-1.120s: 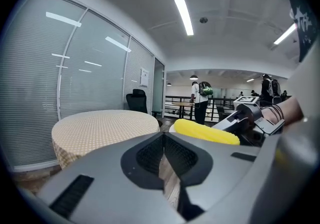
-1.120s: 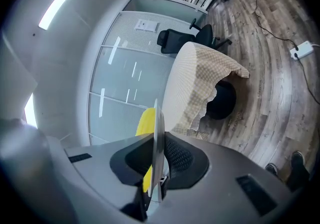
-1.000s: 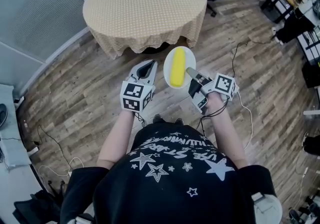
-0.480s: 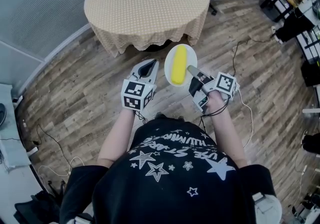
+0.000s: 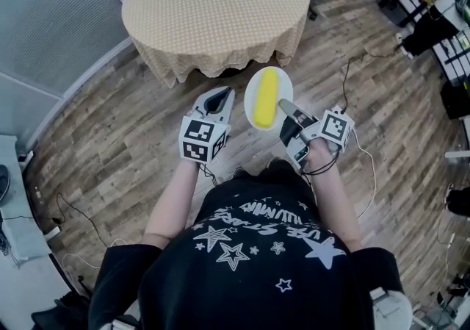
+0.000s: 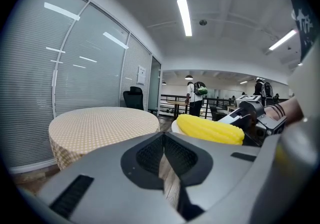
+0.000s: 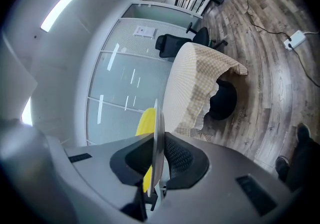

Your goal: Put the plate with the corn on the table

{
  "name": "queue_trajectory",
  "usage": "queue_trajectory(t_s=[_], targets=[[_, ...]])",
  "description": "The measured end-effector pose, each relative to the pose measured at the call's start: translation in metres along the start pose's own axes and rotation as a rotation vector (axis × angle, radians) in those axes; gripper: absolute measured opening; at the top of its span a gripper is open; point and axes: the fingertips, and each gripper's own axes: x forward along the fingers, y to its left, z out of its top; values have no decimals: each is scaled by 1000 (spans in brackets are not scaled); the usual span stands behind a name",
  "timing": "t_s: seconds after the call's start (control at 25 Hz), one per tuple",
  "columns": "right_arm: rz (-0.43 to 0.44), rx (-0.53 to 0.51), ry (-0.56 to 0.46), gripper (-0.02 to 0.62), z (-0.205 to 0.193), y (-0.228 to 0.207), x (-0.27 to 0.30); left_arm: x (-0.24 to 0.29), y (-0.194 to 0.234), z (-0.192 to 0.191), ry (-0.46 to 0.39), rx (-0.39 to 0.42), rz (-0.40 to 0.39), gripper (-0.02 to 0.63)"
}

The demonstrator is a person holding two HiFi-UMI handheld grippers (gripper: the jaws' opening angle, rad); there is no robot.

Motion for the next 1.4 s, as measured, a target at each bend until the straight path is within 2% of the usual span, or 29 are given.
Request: queue_trajectory(t_s=[0.32, 0.6, 0.96, 1.4], targets=[[-10, 13, -23, 49, 12, -15, -6, 10, -5, -8, 17, -3, -7, 9], [6, 1, 11, 49, 25, -22, 14, 22, 9, -12, 18, -3, 22, 9], [1, -8, 86, 49, 103, -28, 64, 97, 39, 11, 41, -29, 70, 9], [47, -5, 153, 49, 172, -35, 102, 150, 58, 29, 62, -36, 152, 9]])
